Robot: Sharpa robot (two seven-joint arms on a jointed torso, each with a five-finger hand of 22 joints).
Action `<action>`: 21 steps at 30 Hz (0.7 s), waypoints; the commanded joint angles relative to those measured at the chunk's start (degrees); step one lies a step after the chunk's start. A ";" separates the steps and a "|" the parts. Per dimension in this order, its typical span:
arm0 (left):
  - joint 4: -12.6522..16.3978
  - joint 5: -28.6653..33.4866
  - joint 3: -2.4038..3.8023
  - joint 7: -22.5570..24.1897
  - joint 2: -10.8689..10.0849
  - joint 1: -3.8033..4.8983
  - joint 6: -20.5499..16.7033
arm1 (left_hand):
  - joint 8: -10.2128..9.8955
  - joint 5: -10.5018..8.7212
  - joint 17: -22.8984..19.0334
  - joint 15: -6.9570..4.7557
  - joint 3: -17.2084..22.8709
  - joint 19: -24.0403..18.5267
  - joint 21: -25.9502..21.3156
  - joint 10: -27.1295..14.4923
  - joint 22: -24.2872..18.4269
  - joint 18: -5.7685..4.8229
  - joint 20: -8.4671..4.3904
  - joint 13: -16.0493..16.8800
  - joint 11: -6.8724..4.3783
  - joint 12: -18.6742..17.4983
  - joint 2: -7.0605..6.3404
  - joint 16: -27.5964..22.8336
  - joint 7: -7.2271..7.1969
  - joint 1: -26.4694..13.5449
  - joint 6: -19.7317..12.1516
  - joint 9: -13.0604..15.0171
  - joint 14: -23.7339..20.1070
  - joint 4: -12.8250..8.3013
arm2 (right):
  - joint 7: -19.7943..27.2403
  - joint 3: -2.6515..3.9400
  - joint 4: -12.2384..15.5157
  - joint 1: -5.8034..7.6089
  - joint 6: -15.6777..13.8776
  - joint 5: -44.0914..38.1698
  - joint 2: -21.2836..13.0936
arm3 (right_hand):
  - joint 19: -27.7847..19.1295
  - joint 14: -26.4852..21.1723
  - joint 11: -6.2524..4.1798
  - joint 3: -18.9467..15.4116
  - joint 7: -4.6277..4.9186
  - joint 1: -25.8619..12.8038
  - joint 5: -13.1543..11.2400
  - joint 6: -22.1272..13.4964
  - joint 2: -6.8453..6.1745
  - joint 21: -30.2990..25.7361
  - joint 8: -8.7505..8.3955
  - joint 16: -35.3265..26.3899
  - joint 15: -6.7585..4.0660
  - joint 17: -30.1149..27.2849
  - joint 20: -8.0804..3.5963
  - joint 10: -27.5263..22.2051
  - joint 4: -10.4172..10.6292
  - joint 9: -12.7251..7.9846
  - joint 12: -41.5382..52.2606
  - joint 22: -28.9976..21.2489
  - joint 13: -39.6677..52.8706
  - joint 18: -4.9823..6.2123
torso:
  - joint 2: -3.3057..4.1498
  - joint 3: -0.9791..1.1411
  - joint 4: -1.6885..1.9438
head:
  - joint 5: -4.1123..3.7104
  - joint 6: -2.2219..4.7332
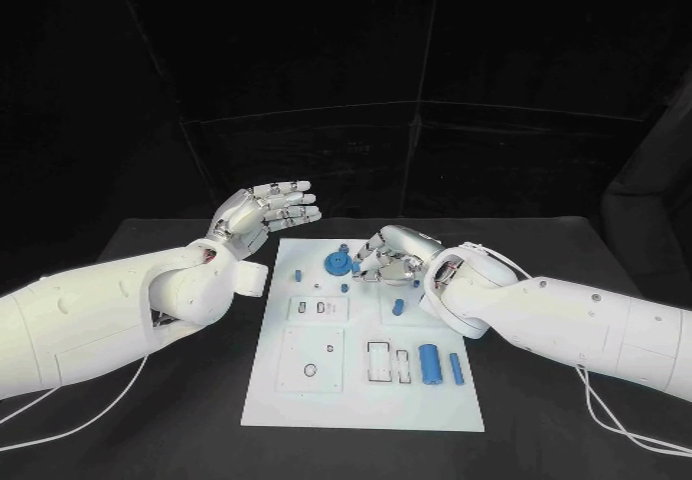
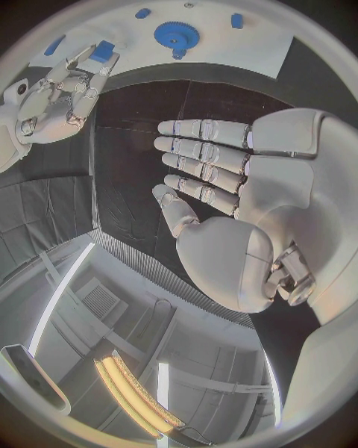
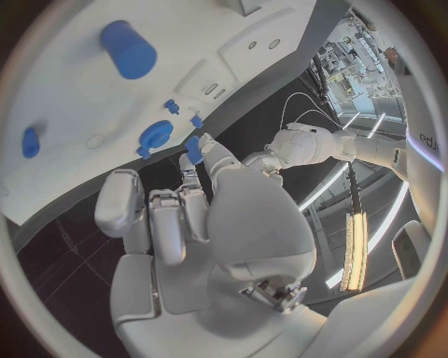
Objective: Assemble the parts on the task board
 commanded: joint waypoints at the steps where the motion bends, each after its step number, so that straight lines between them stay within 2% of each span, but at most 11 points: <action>1: -0.10 -0.14 0.06 0.25 -0.02 0.15 0.49 | 0.21 0.16 -0.08 -0.07 0.37 0.32 -0.28 0.14 -0.06 1.03 0.07 -0.04 0.02 0.39 -0.14 0.39 5.13 -0.48 -0.36 -0.02 0.23 -0.11 | -3.41 0.04 -0.23 0.10 2.24 -4.39 1.18 | 0.15 5.18 -0.17 0.32 -0.04 0.23 0.30 0.64 0.67 0.19 0.38 0.18 -0.25 11.47 -0.47 0.38 0.00 0.03 0.24 0.02 4.83 -1.11 | -0.07 -0.08 0.08 | 0.58 -0.16; 4: -0.15 -0.14 0.06 0.28 -0.04 0.17 0.46 | 0.21 0.16 -0.08 -0.07 0.37 0.32 -0.28 0.14 -0.06 1.03 0.07 -0.04 0.02 0.39 -0.14 0.39 5.13 -0.48 -0.36 -0.02 0.23 -0.11 | -4.84 0.03 -0.37 0.09 3.37 -6.23 2.43 | 0.15 5.18 -0.17 0.32 -0.04 0.23 0.30 0.64 0.67 0.19 0.38 0.18 -0.25 11.47 -0.47 0.38 0.00 0.03 0.24 0.02 4.83 -1.11 | -0.01 -0.02 0.09 | 0.91 -0.24; 9: -0.15 -0.14 0.06 0.28 -0.04 0.20 0.42 | 0.21 0.16 -0.08 -0.07 0.37 0.32 -0.28 0.14 -0.06 1.03 0.07 -0.04 0.02 0.39 -0.14 0.39 5.13 -0.48 -0.36 -0.02 0.23 -0.11 | -7.57 0.01 -0.58 0.02 4.85 -9.83 4.30 | 0.17 5.17 -0.18 0.36 -0.05 0.23 0.31 0.66 0.68 0.20 0.37 0.17 -0.26 11.46 -0.48 0.36 -0.02 0.03 0.20 0.04 4.80 -1.12 | 0.02 0.06 -0.09 | 1.31 -0.42; 19: 0.05 -0.14 0.06 0.25 0.03 0.22 0.46 | 0.21 0.16 -0.08 -0.07 0.37 0.32 -0.28 0.14 -0.06 1.03 0.07 -0.04 0.02 0.39 -0.14 0.39 5.13 -0.48 -0.36 -0.02 0.23 -0.11 | -9.88 -0.10 -1.15 -0.48 7.01 -12.57 6.48 | 0.14 5.17 -0.18 0.37 -0.02 0.16 0.25 0.61 0.62 0.19 0.30 0.17 -0.28 11.44 -0.51 0.36 -0.02 0.00 0.19 0.00 4.80 -1.11 | 0.02 0.07 -0.09 | 1.54 -0.81; 21: 0.07 -0.14 0.06 0.25 0.04 0.22 0.48 | 0.21 0.16 -0.08 -0.07 0.37 0.32 -0.28 0.14 -0.06 1.03 0.07 -0.04 0.02 0.39 -0.14 0.39 5.13 -0.48 -0.36 -0.02 0.23 -0.11 | -10.22 -0.17 -1.25 -0.61 7.35 -13.00 6.78 | 0.15 5.17 -0.16 0.38 0.02 0.05 0.19 0.54 0.58 0.19 0.22 0.16 -0.28 11.43 -0.53 0.34 0.02 -0.03 0.17 0.01 4.79 -1.11 | 0.02 0.06 -0.05 | 1.57 -1.07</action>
